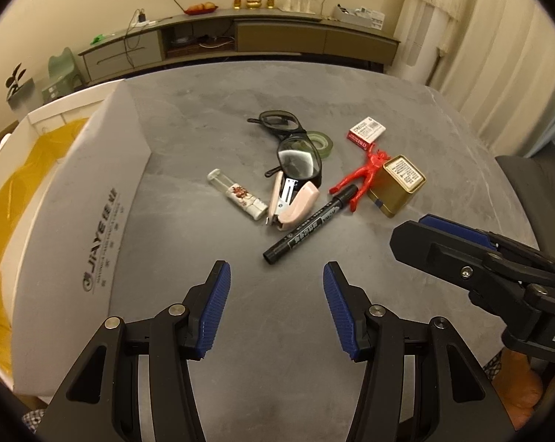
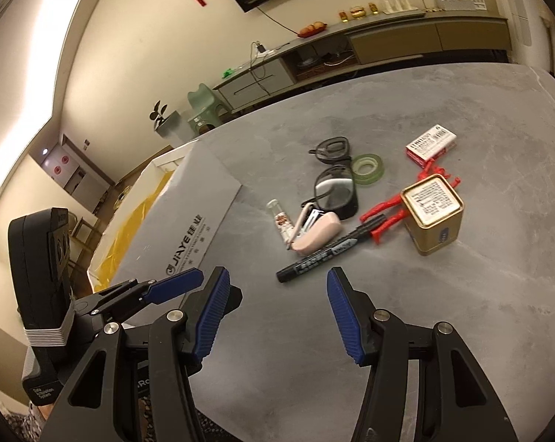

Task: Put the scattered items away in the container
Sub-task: 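Move the right gripper to the pink stapler and close on it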

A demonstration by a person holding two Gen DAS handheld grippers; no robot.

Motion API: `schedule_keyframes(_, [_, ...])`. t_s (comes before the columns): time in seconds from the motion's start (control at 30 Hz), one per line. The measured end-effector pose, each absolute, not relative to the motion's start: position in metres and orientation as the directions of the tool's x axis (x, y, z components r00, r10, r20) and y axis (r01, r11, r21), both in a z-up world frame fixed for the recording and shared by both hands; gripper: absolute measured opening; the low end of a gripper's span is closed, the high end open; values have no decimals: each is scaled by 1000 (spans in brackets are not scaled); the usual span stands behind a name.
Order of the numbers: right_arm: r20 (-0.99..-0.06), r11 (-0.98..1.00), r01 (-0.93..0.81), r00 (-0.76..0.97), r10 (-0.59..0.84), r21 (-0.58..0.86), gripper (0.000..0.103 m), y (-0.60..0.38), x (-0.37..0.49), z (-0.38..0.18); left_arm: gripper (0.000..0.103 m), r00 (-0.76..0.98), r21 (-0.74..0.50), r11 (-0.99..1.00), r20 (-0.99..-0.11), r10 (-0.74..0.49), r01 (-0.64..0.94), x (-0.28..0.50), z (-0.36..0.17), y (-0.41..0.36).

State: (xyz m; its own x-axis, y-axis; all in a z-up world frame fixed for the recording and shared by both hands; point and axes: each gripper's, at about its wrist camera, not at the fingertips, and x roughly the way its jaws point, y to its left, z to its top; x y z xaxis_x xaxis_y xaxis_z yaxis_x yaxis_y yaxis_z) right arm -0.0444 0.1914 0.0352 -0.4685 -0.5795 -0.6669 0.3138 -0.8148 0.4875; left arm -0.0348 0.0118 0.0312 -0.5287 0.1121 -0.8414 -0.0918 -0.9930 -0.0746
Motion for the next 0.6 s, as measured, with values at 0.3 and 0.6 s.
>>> schedule_keyframes(0.3, [-667, -816, 341, -471, -578, 466, 54, 177, -74, 18, 56, -489, -123, -990, -861, 139, -63, -55, -6, 4])
schedule_keyframes(0.6, [-728, -849, 333, -441, -524, 409, 54, 145, -115, -17, 56, -490, -202, -979, -852, 185, -18, -62, -25, -29])
